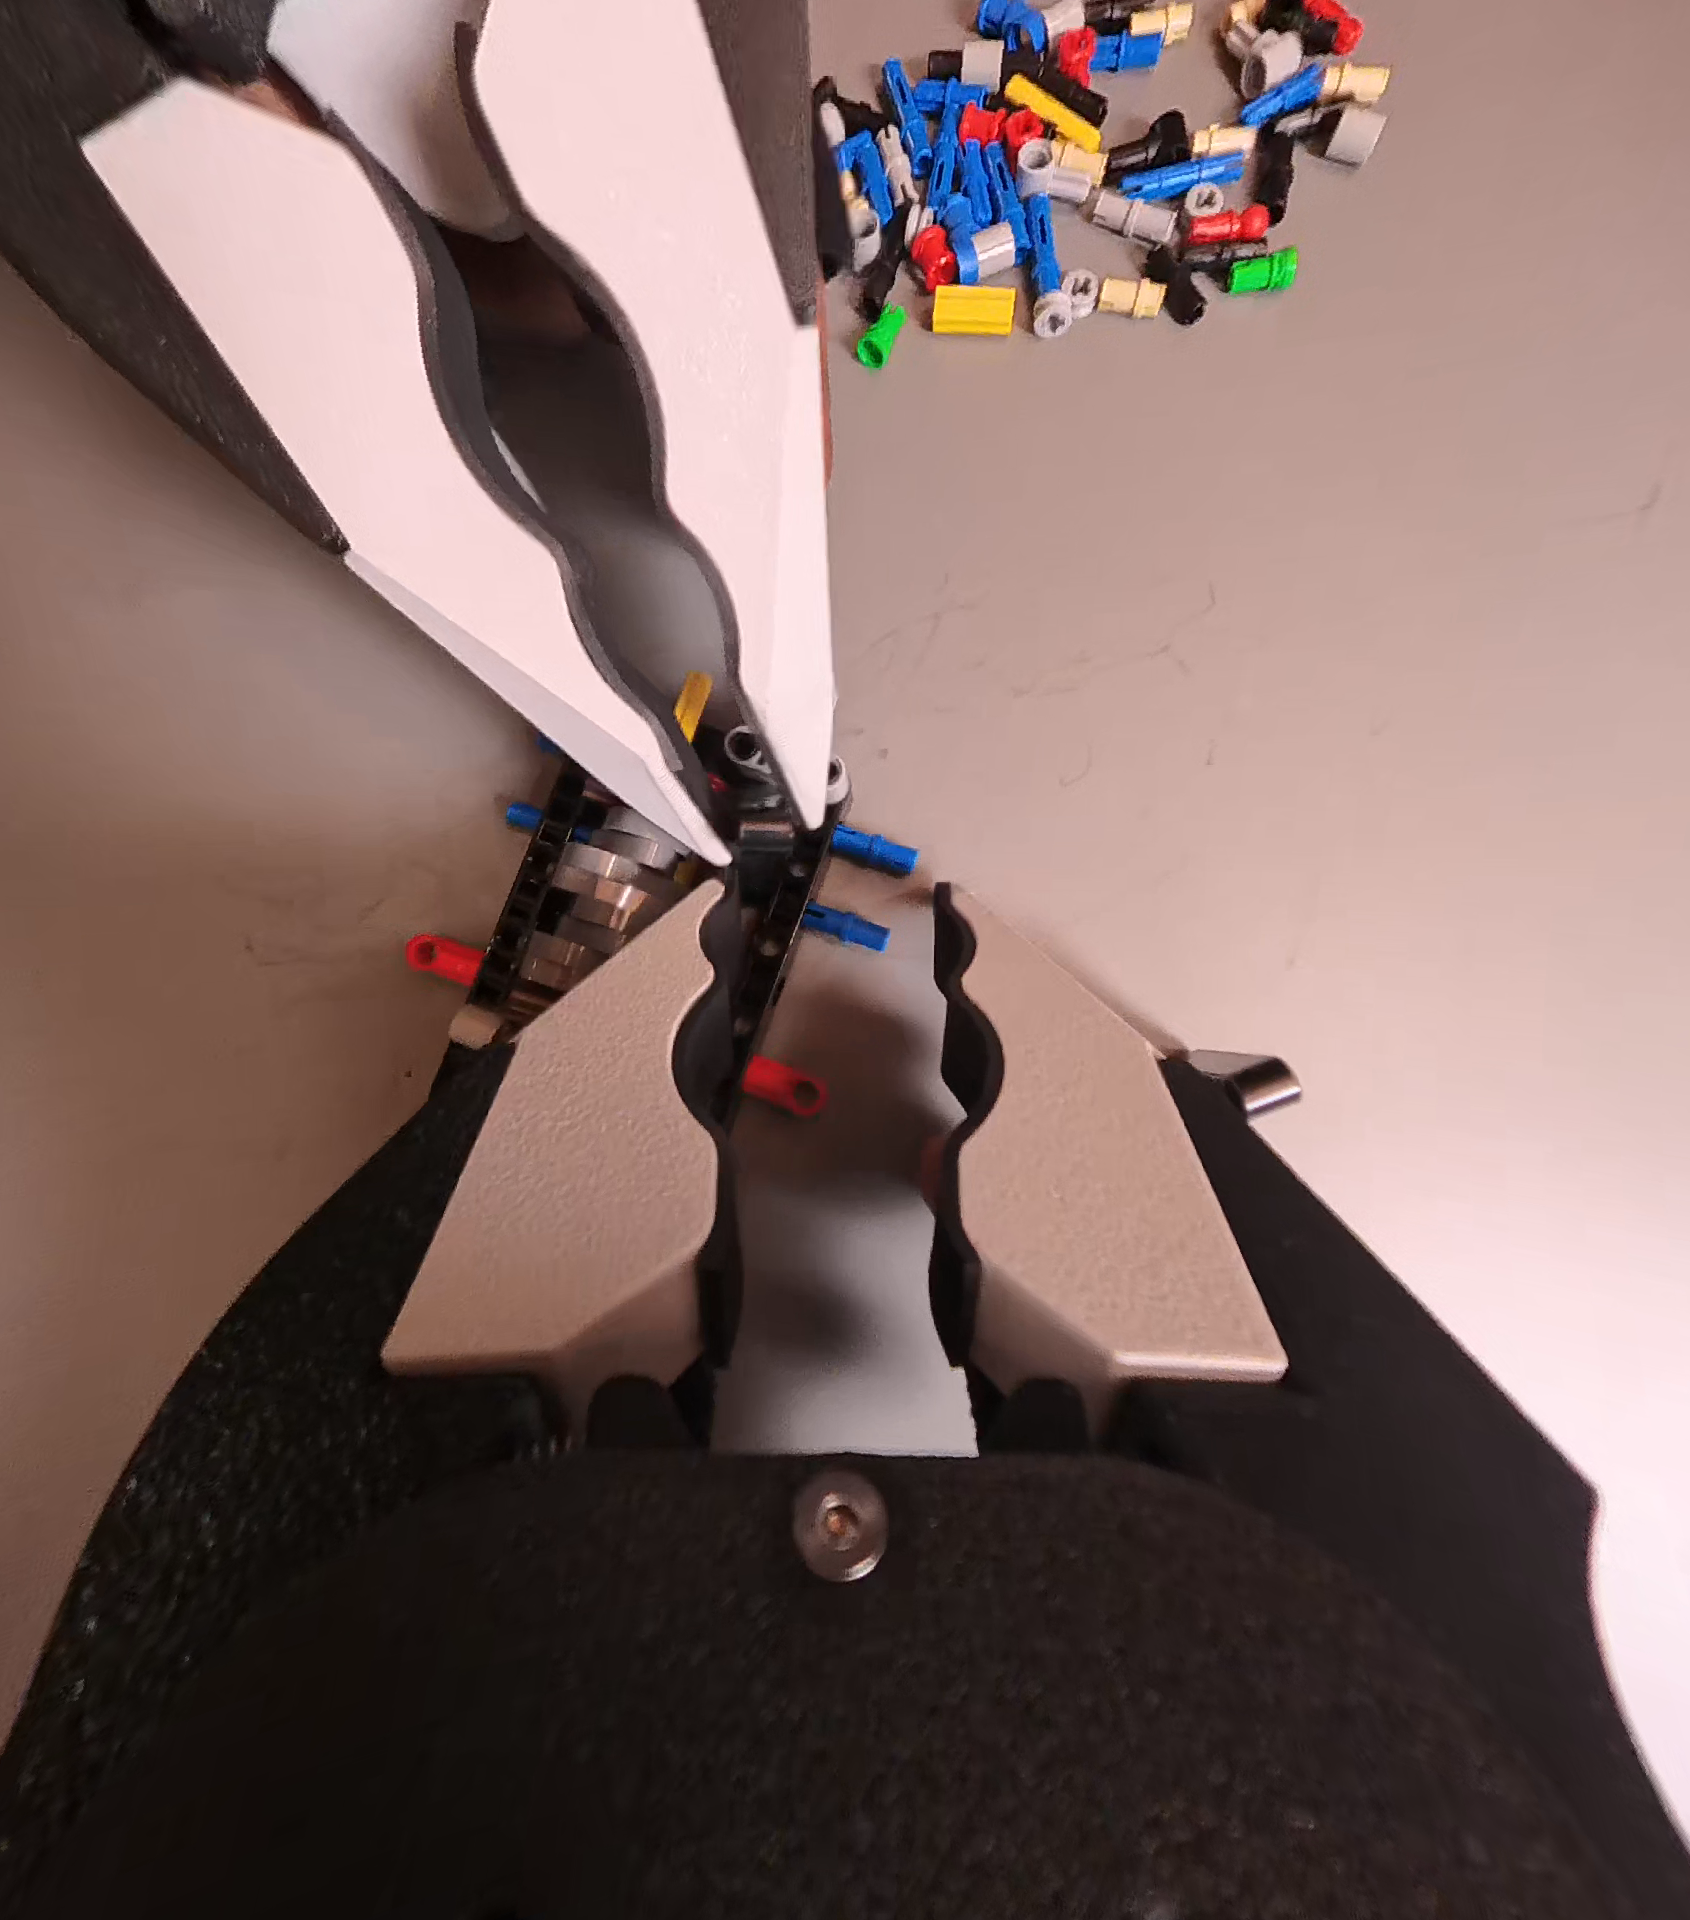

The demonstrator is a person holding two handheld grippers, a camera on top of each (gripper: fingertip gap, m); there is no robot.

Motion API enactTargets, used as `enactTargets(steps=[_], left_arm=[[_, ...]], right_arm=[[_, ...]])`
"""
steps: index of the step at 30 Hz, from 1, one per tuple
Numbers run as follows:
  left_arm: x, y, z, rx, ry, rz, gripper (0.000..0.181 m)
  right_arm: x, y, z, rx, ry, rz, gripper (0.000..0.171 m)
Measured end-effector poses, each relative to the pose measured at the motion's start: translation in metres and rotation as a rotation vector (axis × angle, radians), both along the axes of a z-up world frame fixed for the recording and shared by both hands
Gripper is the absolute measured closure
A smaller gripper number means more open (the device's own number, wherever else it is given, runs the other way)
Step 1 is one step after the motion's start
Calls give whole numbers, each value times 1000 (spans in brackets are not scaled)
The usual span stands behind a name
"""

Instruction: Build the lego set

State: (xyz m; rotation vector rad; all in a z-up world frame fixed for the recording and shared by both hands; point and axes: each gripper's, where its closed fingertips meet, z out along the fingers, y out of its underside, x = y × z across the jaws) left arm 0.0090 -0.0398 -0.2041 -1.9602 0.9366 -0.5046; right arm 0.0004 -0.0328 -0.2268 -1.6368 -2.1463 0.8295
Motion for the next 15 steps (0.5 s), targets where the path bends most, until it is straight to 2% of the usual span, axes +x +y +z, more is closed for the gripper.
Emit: enactTargets(steps=[4, 15], left_arm=[[-3, -1, 0, -46, 46, -44, 166], [2, -10, 4, -215, 156, -347, 160]], right_arm=[[-1, -3, 0, 10, -3, 8, 139], [-2, -5, -2, 26, -13, 13, 140]])
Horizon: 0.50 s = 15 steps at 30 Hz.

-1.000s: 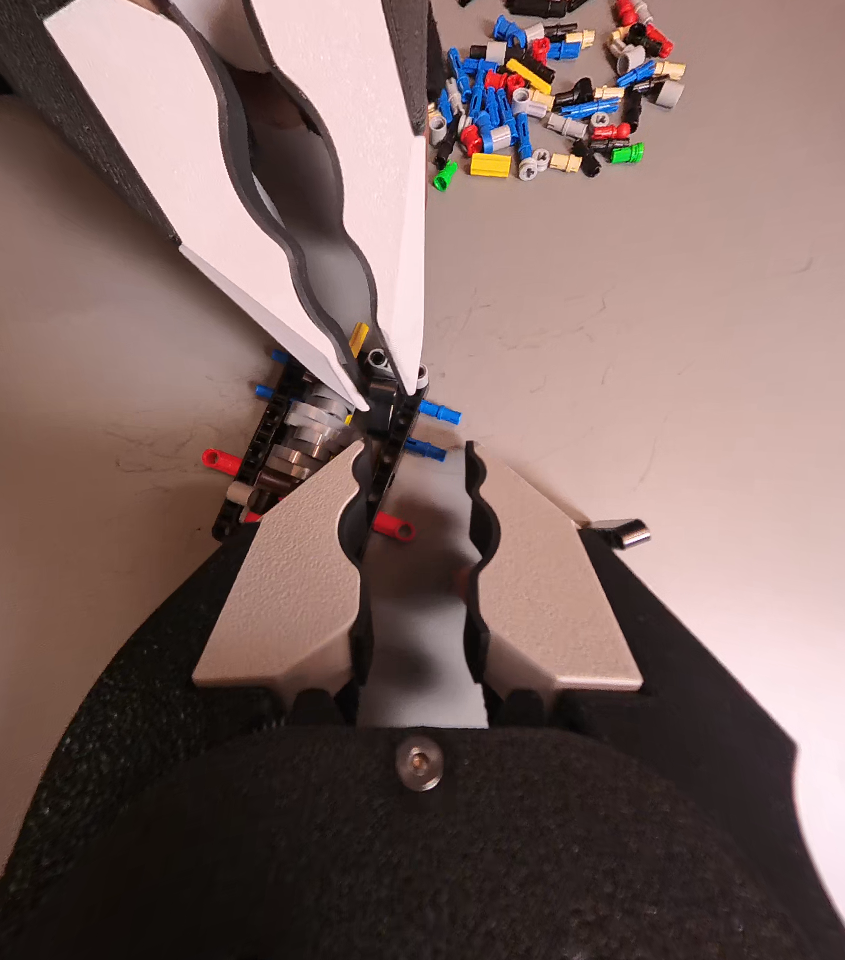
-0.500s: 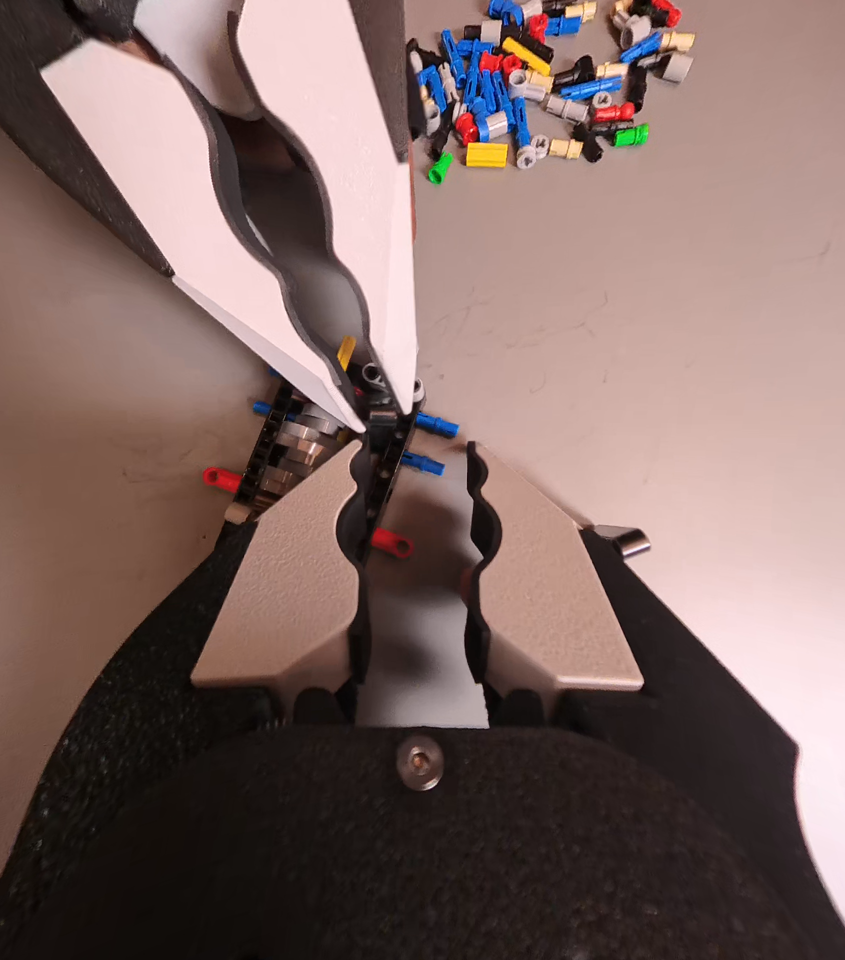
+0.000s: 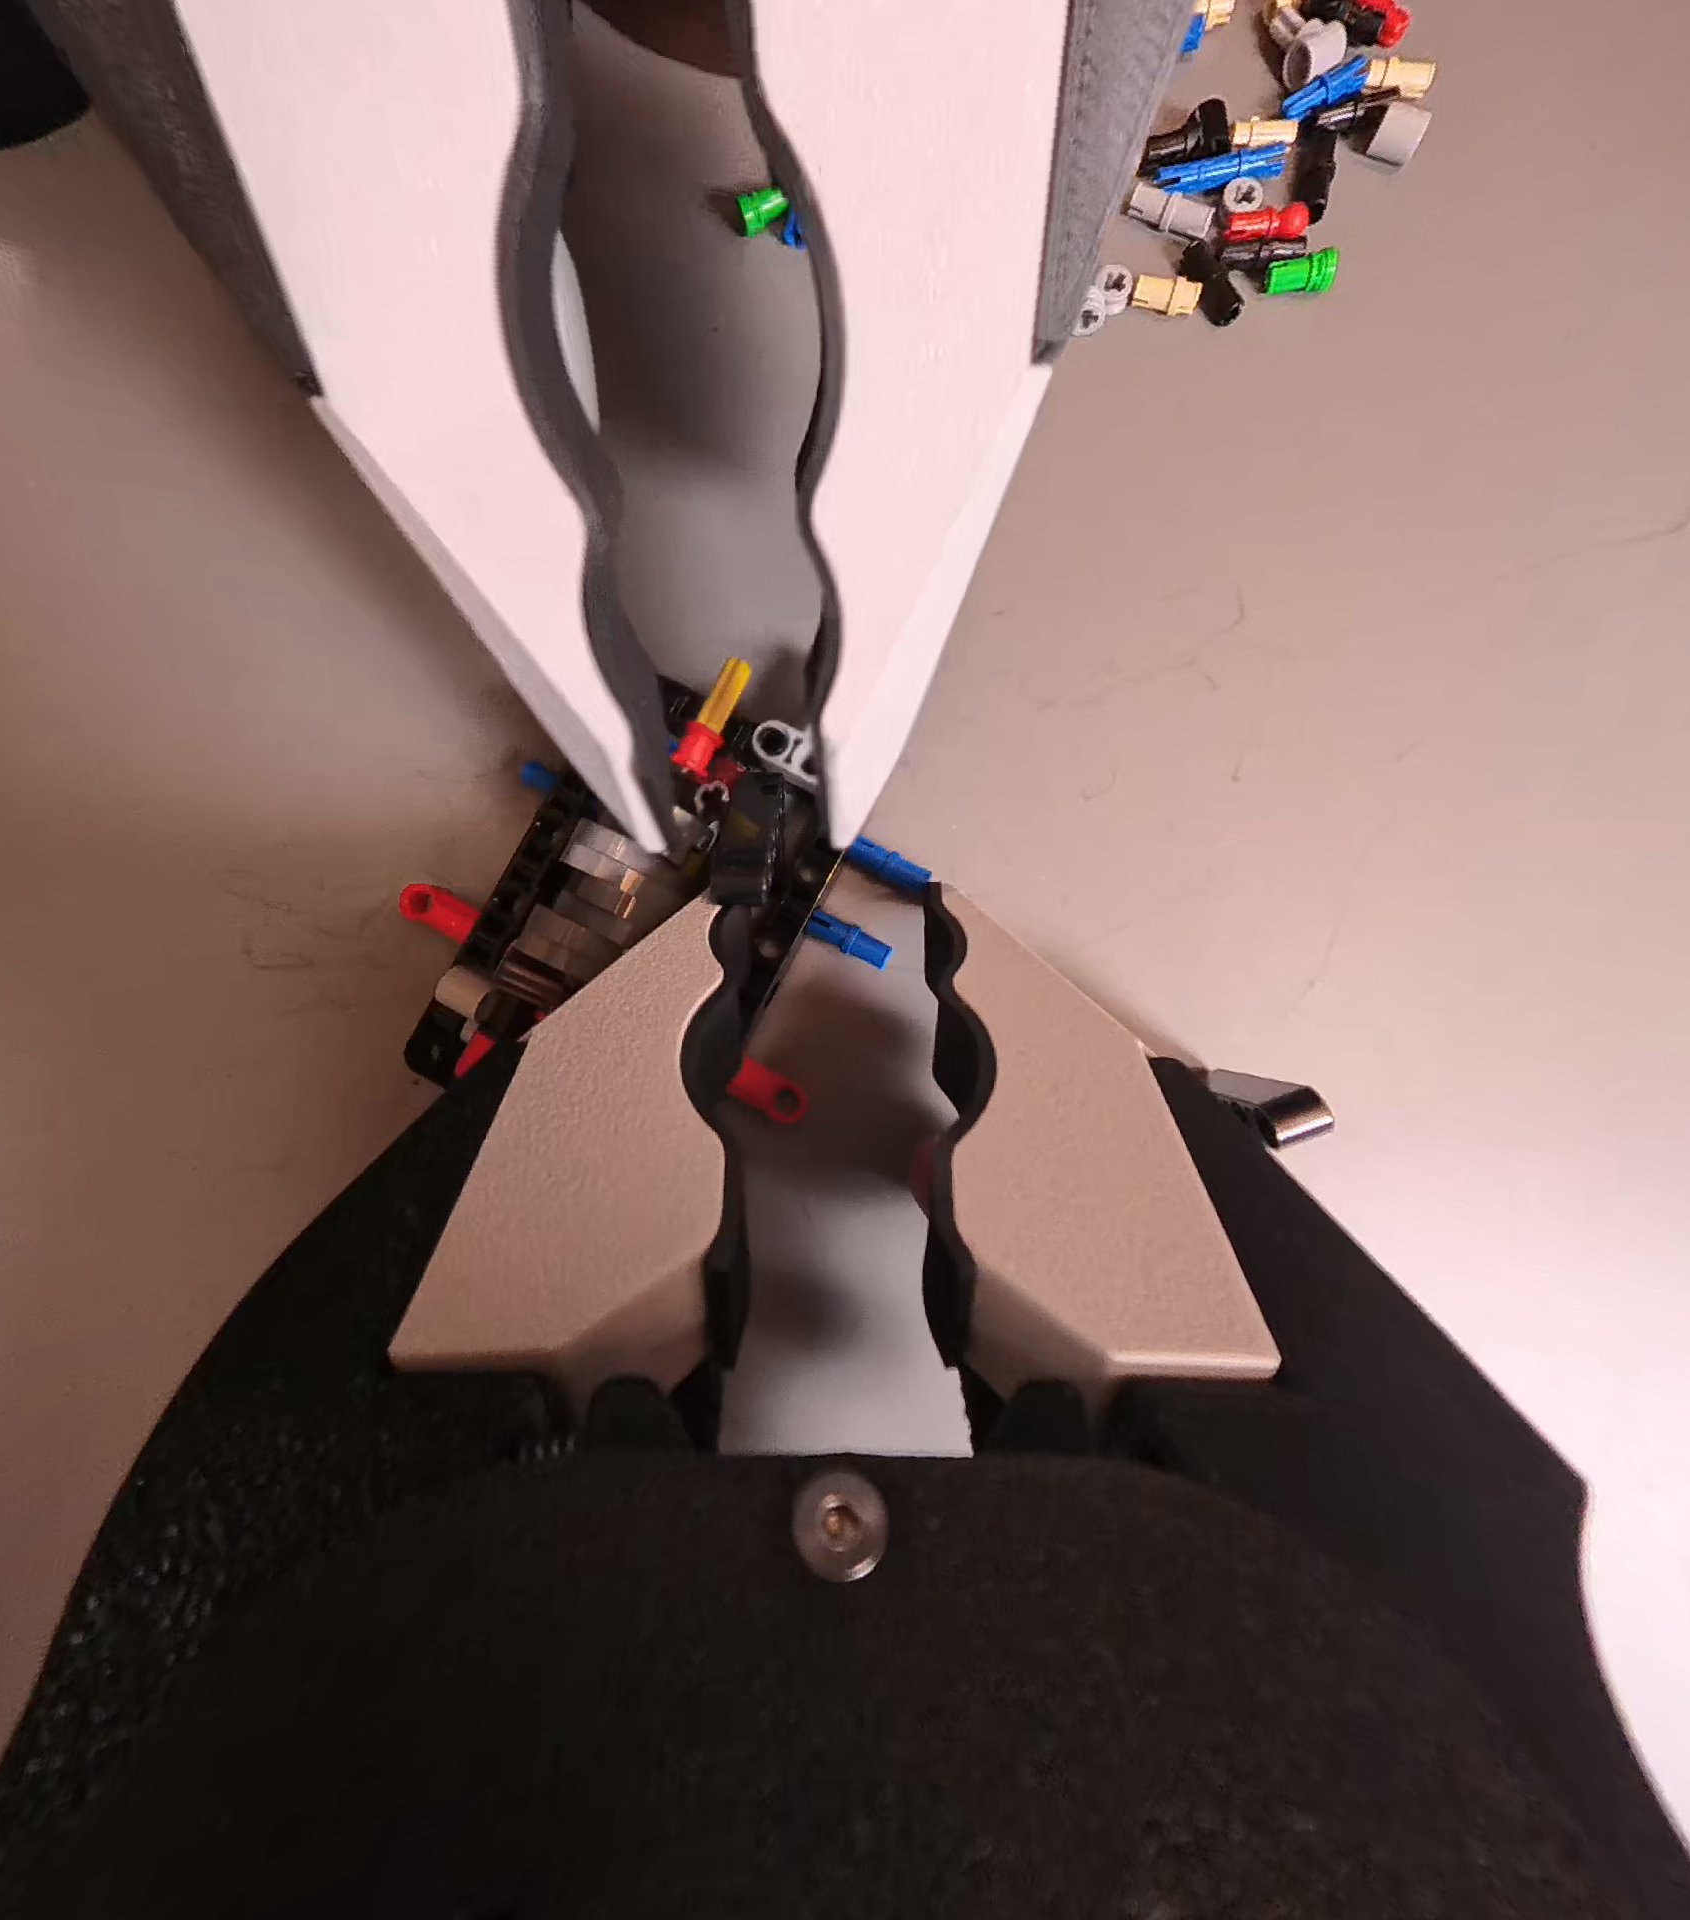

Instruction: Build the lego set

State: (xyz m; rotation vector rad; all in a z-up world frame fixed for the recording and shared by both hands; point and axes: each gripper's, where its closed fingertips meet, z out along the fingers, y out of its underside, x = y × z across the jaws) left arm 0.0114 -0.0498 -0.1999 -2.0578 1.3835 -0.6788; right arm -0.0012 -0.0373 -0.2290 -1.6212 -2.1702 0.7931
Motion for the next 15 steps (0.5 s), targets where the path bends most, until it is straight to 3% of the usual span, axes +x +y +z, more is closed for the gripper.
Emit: enactTargets(steps=[4, 7, 15], left_arm=[[5, 1, -4, 17, 76, -74, 161], [3, 5, -5, 42, 126, -99, 173], [3, 2, -4, 88, 157, -217, 175]], right_arm=[[0, 1, 0, -3, -1, -2, 141], [1, 1, -1, 8, -1, 2, 142], [3, 3, 0, 11, 9, 15, 142]])
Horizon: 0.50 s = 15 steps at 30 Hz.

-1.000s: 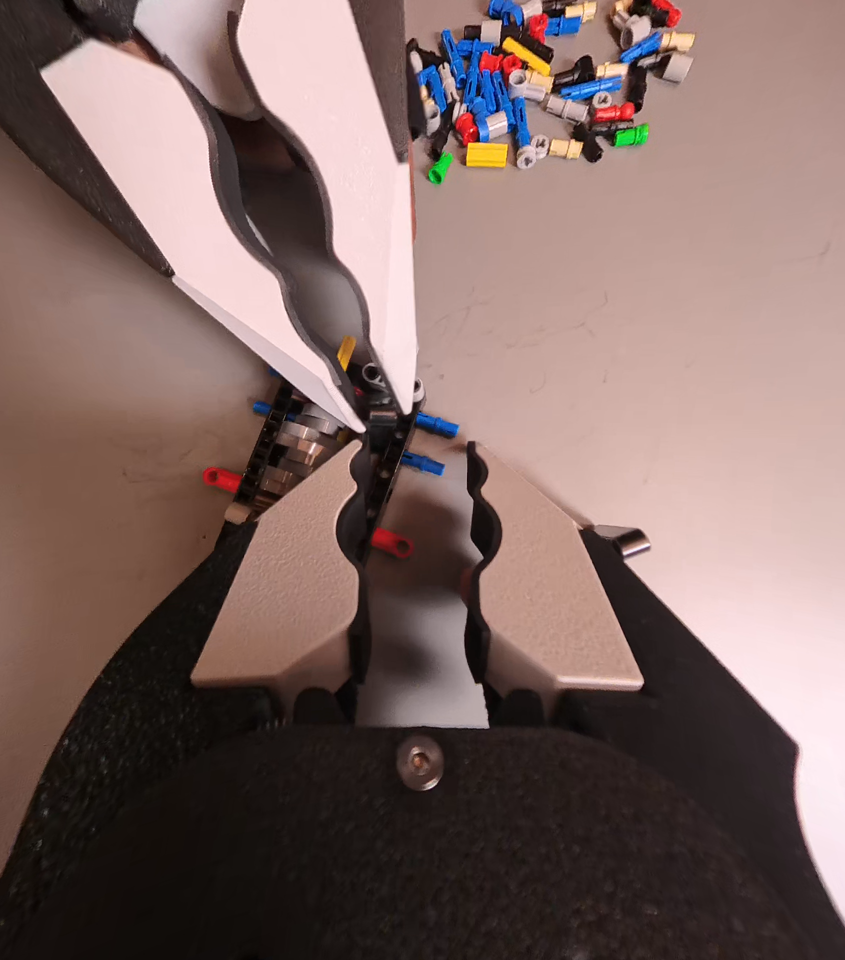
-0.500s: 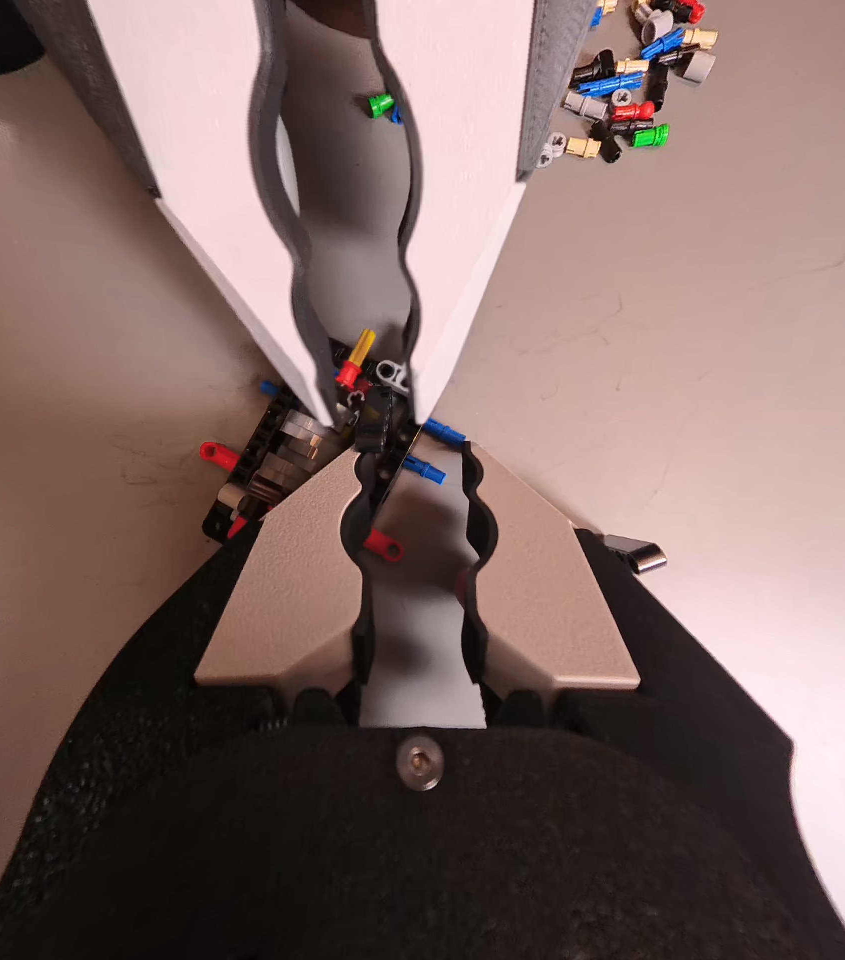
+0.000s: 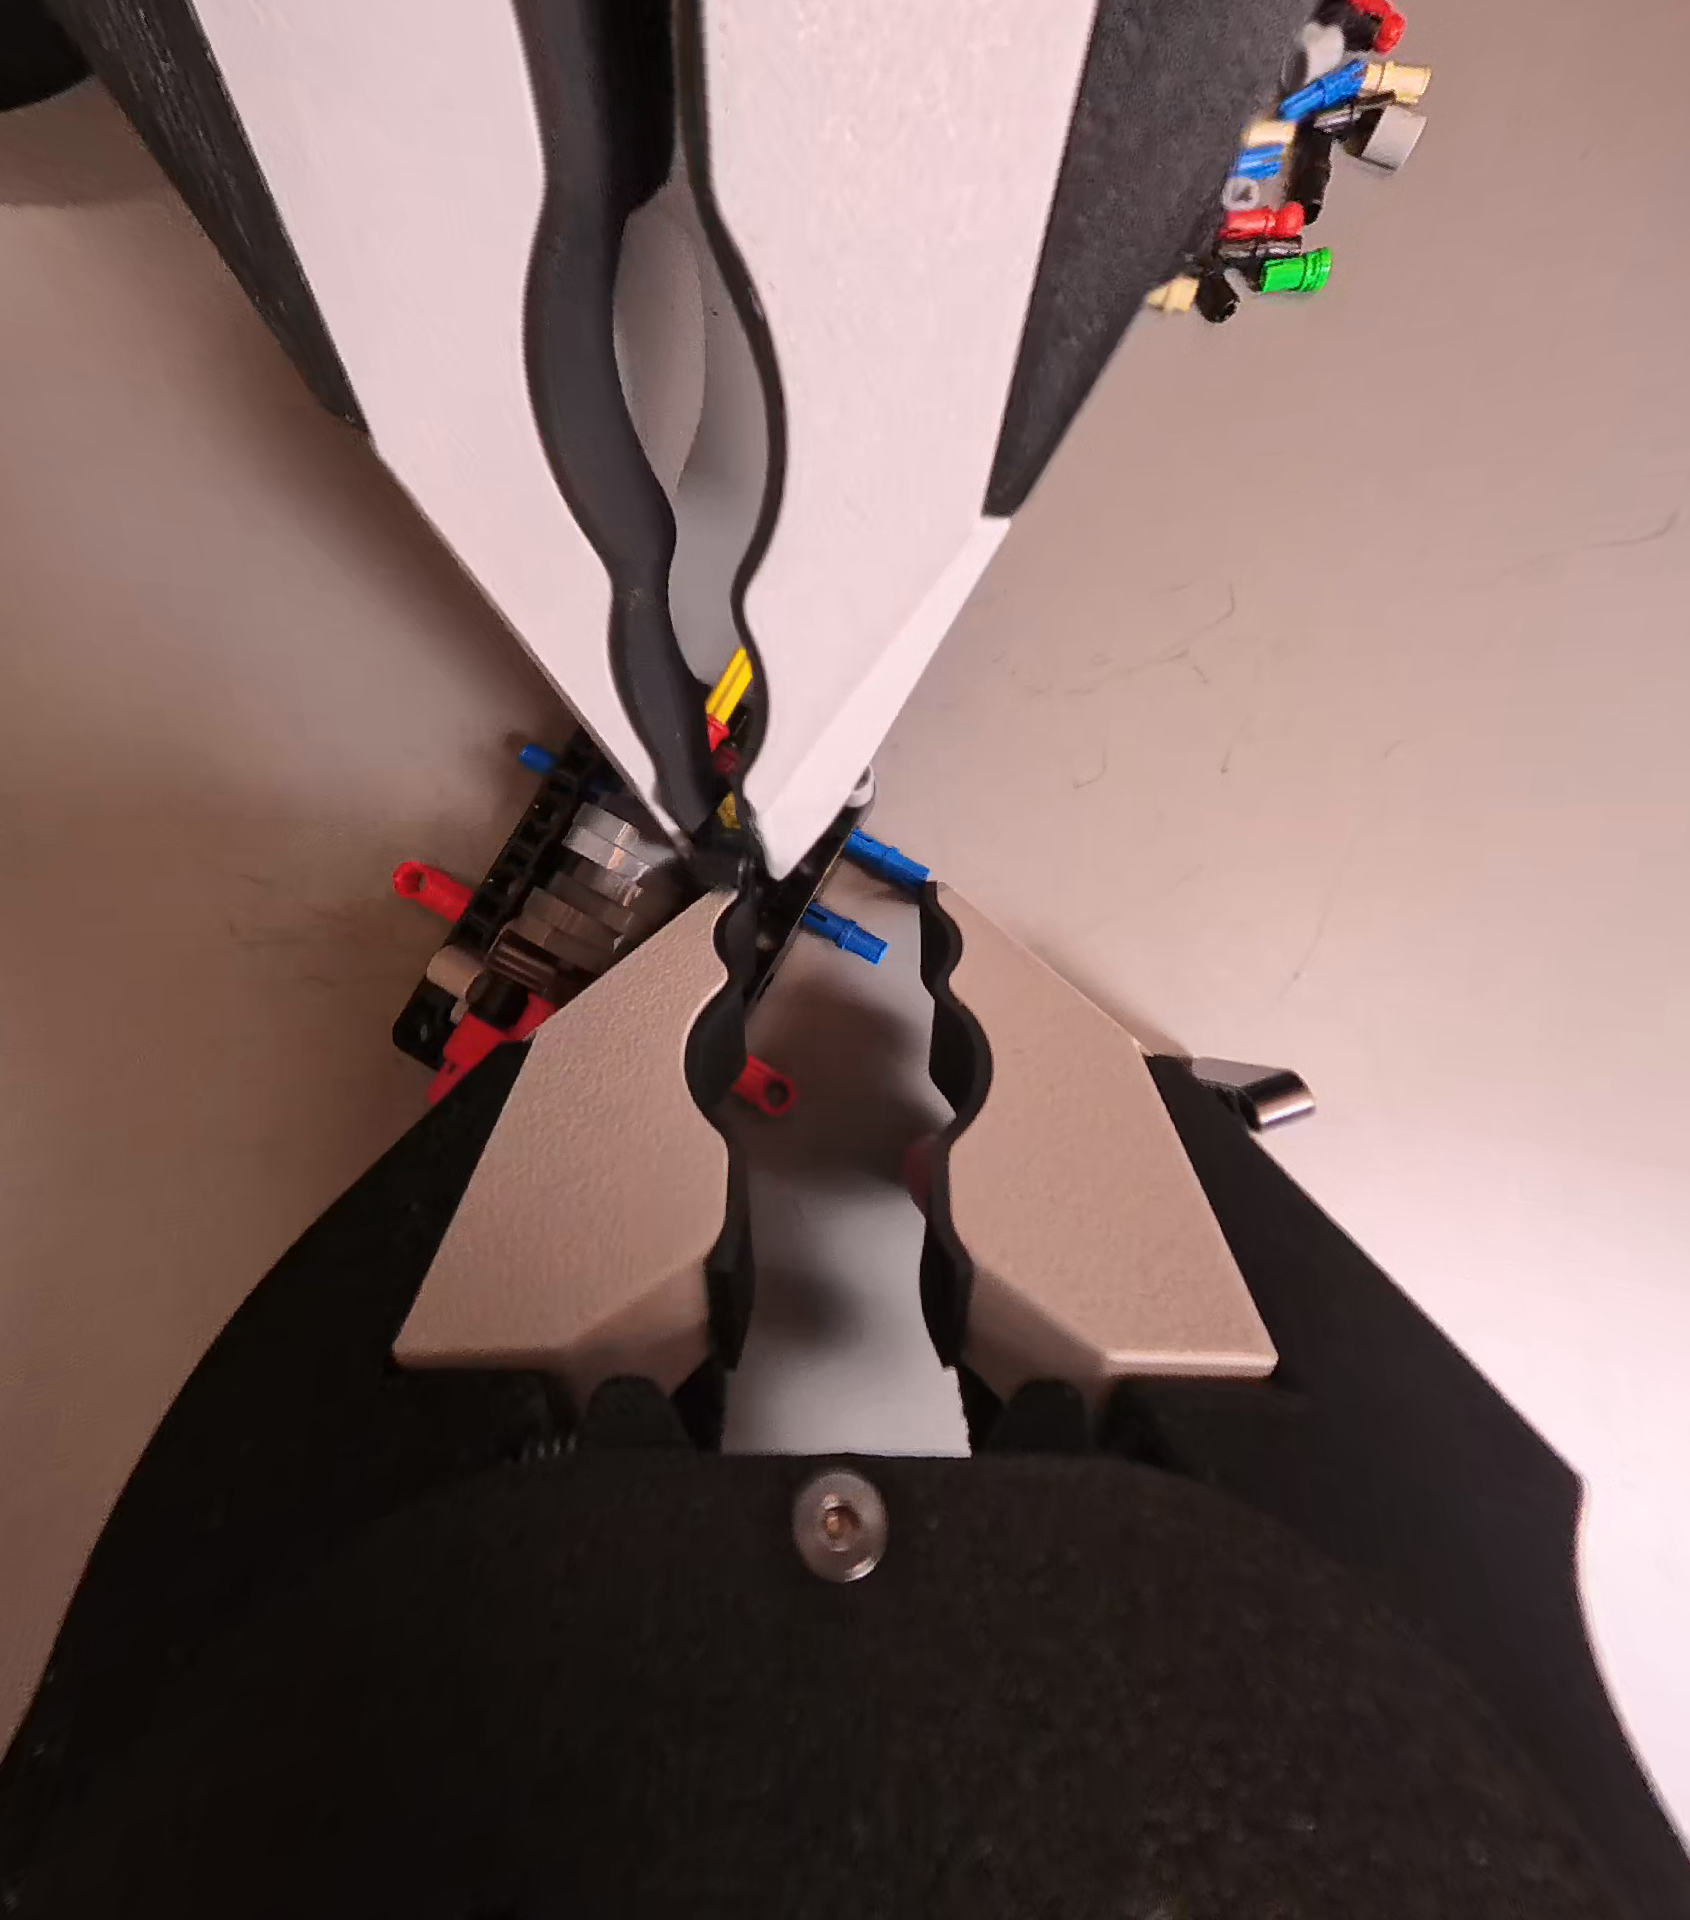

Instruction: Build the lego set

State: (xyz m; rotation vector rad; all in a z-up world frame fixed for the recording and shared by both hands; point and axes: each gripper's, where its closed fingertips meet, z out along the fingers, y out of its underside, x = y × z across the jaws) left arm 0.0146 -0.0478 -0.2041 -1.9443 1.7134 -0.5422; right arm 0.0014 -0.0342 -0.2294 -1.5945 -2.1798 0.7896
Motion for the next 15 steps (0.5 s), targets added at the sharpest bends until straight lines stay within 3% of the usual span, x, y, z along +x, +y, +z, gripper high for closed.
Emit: enactTargets(steps=[8, 15], left_arm=[[-3, 3, 4, 75, -240, 31, 175], [-6, 8, 10, 65, -431, 138, 175]], right_arm=[[5, 5, 6, -11, 50, 13, 139], [3, -3, 46, -150, 215, 49, 142]])
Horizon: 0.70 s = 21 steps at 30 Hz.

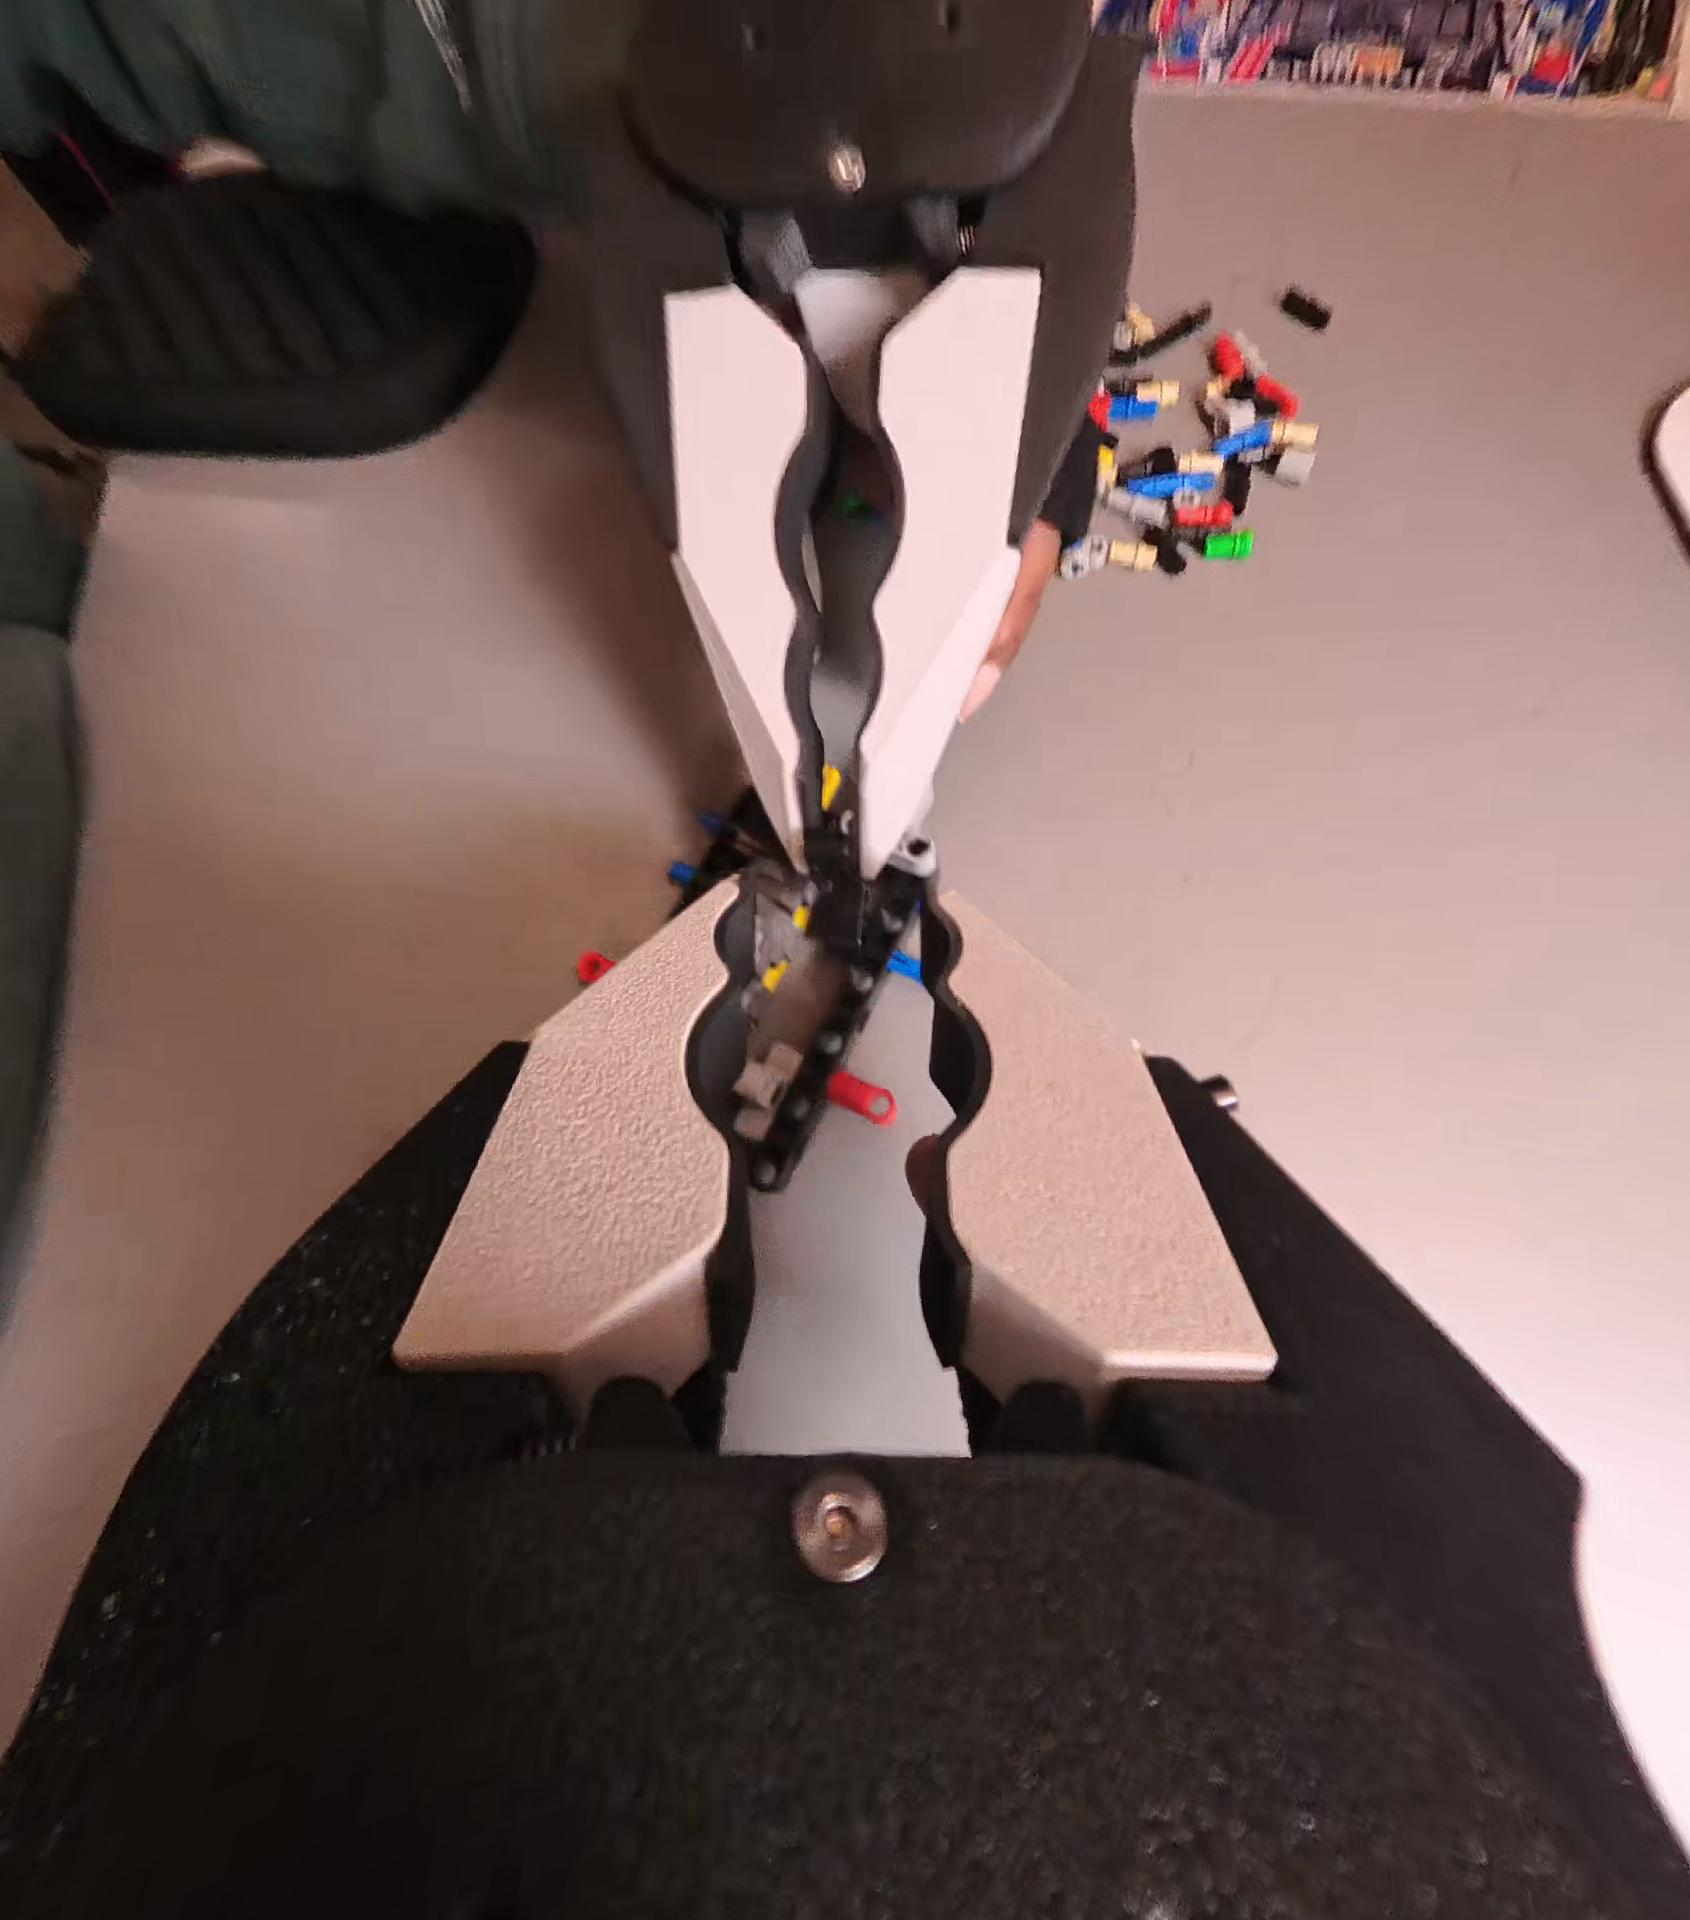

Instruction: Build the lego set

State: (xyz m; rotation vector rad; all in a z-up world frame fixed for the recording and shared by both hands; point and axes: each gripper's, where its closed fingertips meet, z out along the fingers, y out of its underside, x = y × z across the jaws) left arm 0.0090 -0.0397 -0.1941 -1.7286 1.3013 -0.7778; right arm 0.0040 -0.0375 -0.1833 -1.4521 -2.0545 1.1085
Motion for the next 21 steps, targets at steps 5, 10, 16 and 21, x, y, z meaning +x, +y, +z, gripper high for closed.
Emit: enactTargets(steps=[5, 10, 16, 21], left_arm=[[-2, 6, 11, 15, -73, 20, 175], [-4, 4, 6, 3, -35, 2, 175], [-10, 11, -1, -29, 78, 26, 174], [-11, 16, 1, 18, 130, 48, 175]], right_arm=[[-10, 1, 1, 67, 10, -50, 156], [-11, 1, -4, 60, -20, -57, 158], [-12, 2, -4, -26, -49, -104, 171], [-10, 7, -6, 2, -62, -119, 166]])
